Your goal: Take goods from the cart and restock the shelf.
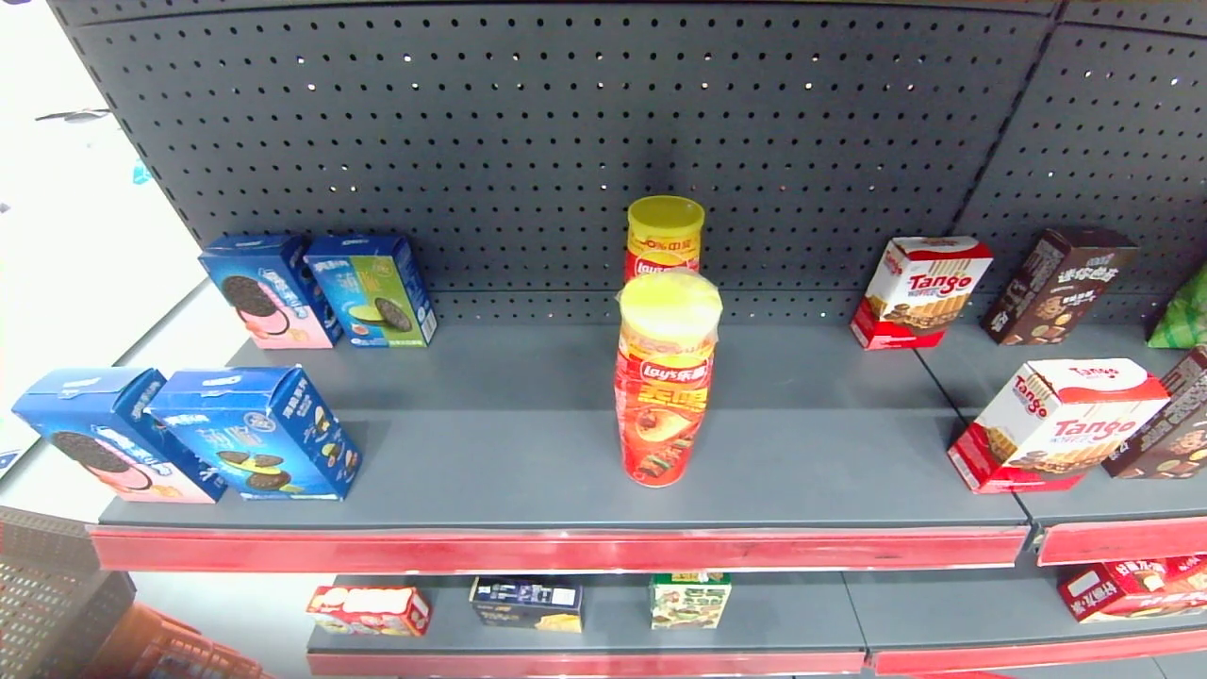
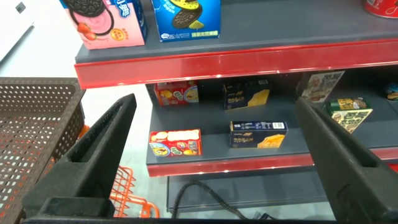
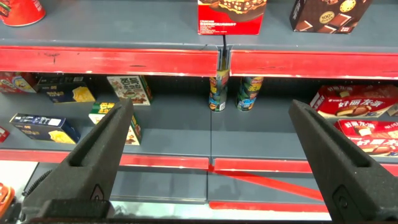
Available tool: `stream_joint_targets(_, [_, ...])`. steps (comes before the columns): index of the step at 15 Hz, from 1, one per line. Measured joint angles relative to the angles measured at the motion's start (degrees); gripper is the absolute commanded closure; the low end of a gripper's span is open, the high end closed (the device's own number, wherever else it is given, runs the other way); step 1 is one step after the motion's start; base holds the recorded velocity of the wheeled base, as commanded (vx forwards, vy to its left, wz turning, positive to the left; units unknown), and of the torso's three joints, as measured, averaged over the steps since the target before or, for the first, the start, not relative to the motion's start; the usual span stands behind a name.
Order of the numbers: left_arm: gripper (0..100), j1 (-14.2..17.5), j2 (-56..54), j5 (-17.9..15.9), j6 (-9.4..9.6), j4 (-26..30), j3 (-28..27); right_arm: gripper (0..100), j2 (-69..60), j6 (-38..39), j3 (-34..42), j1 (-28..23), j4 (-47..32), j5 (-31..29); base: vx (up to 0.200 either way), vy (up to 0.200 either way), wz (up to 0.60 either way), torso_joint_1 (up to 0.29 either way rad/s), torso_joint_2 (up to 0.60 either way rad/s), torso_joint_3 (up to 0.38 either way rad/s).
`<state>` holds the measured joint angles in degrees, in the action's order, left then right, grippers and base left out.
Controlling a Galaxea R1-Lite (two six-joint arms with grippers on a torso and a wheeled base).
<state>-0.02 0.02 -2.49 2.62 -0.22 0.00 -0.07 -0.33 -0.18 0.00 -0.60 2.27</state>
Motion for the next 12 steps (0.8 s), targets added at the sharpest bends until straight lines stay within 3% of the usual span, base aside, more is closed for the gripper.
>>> stream_joint_targets(12, [0, 0.0, 0.0, 0.3, -0.6, 0.0, 0.0, 0, 0.0, 0.0, 0.0, 0.0, 0.0, 0.1, 0.0, 0.0, 0.0, 0.0, 0.0, 0.0])
